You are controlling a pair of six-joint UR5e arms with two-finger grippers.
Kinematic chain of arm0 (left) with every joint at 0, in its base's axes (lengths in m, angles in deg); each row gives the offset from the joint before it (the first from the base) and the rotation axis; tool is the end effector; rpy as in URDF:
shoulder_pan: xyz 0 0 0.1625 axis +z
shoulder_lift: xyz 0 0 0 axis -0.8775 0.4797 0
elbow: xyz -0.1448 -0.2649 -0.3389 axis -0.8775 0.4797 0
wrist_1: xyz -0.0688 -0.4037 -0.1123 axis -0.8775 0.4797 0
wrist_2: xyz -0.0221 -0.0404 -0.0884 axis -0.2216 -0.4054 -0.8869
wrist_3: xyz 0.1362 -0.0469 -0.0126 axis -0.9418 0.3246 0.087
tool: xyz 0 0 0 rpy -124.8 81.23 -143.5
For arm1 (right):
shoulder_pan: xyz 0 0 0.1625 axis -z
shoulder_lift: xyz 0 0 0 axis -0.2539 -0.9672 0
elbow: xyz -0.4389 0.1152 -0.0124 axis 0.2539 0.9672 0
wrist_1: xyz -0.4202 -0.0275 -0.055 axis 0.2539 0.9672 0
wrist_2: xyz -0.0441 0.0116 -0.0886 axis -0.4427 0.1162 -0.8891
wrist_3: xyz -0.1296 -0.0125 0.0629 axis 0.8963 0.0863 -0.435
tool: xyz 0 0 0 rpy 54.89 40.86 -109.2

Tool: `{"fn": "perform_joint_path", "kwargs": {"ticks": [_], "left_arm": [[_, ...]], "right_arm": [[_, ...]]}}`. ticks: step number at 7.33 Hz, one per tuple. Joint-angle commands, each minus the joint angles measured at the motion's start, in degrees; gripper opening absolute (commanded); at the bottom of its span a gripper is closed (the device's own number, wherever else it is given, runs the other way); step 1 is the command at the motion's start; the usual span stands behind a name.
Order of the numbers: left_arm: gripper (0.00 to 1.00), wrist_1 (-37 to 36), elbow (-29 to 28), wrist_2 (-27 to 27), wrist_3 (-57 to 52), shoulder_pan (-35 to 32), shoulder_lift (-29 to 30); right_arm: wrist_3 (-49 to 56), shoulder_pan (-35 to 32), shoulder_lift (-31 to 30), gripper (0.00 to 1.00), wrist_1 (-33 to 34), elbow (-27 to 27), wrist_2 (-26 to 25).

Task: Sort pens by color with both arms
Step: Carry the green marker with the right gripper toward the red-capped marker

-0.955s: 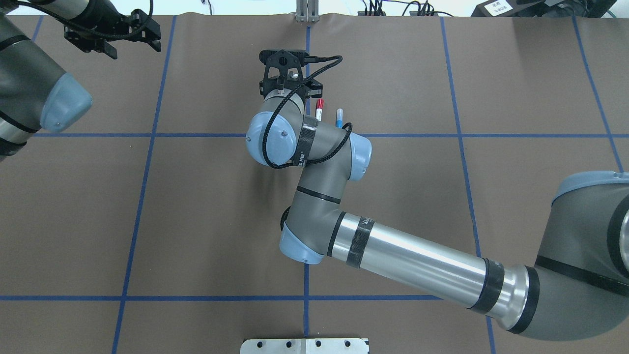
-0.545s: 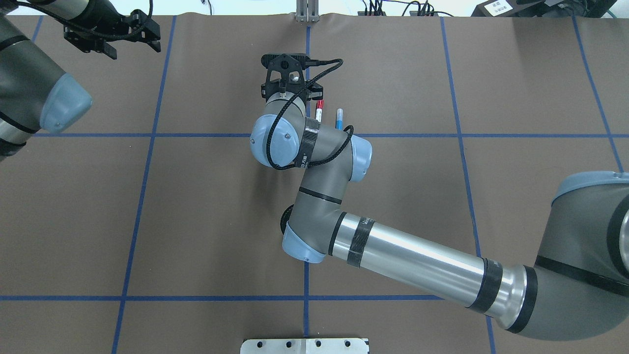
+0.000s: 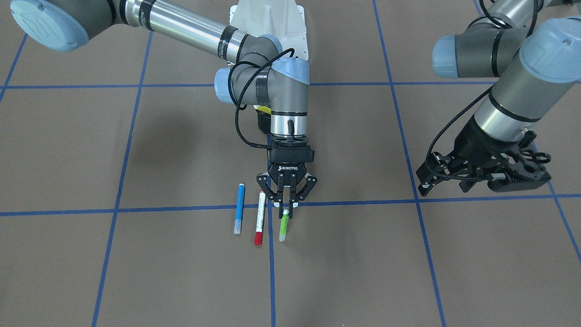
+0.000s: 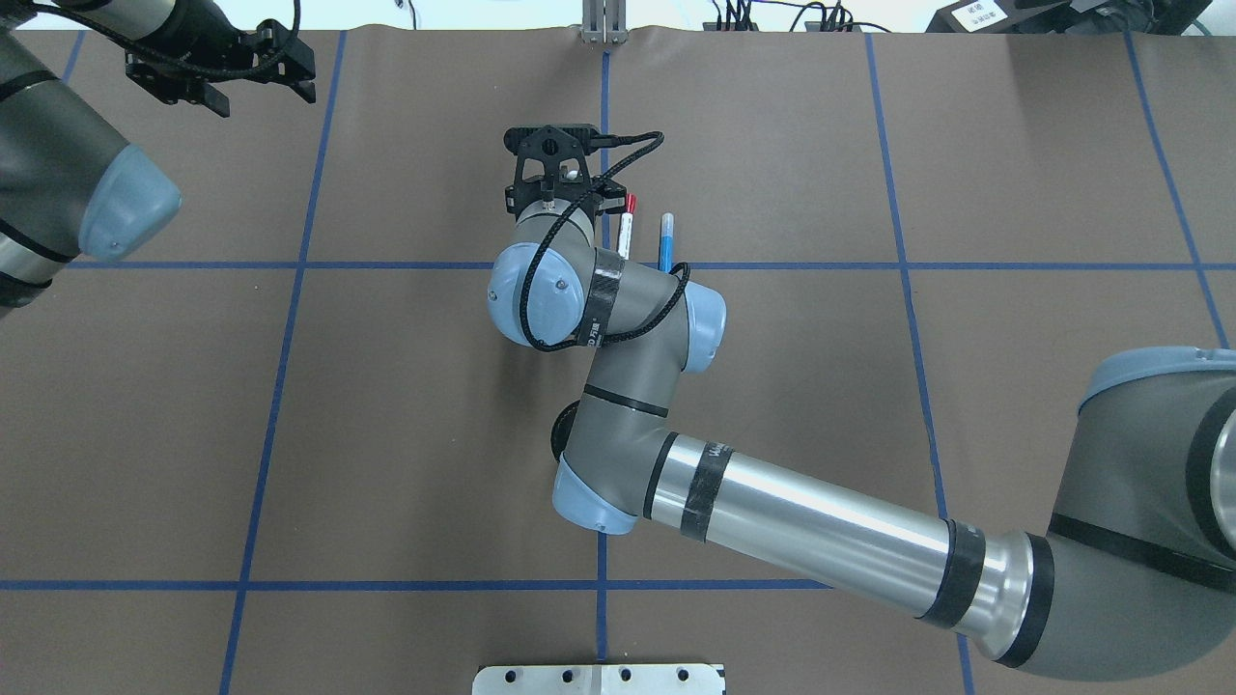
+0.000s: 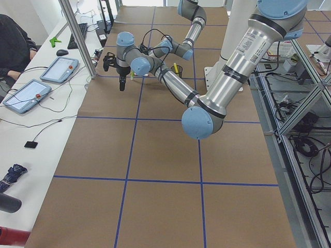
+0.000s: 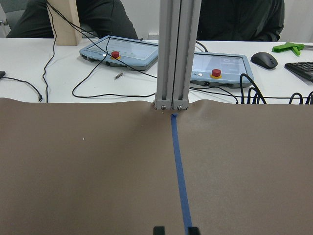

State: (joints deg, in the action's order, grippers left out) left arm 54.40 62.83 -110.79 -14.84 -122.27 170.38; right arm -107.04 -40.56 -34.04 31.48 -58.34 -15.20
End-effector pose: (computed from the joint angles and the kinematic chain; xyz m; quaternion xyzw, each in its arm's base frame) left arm 0.2998 -0.6576 0.3204 0.1046 0.4345 -0.0996 0.8890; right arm -0.6995 -0.5753 0.1778 0.4088 -0.3109 0.1734 0.8403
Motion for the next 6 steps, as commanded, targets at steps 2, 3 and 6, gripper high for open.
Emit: {"fn": "perform_joint_path", "kwargs": {"ticks": [2, 3, 6], "left_arm": [[1.00, 0.00, -0.21, 0.00, 0.00, 0.03, 0.00], [1.00, 0.00, -0.30, 0.00, 0.00, 0.03, 0.00], [1.00, 0.00, -0.21, 0.00, 0.09, 0.03, 0.00]], "right_arm": [[1.15, 2.02, -2.49, 0.00, 0.07, -4.79, -0.17], [2.03, 2.64, -3.20, 0.00, 0.07, -6.20, -0.25], [3.61, 0.03, -3.21, 0.00, 0.42, -7.27, -0.17]]}}
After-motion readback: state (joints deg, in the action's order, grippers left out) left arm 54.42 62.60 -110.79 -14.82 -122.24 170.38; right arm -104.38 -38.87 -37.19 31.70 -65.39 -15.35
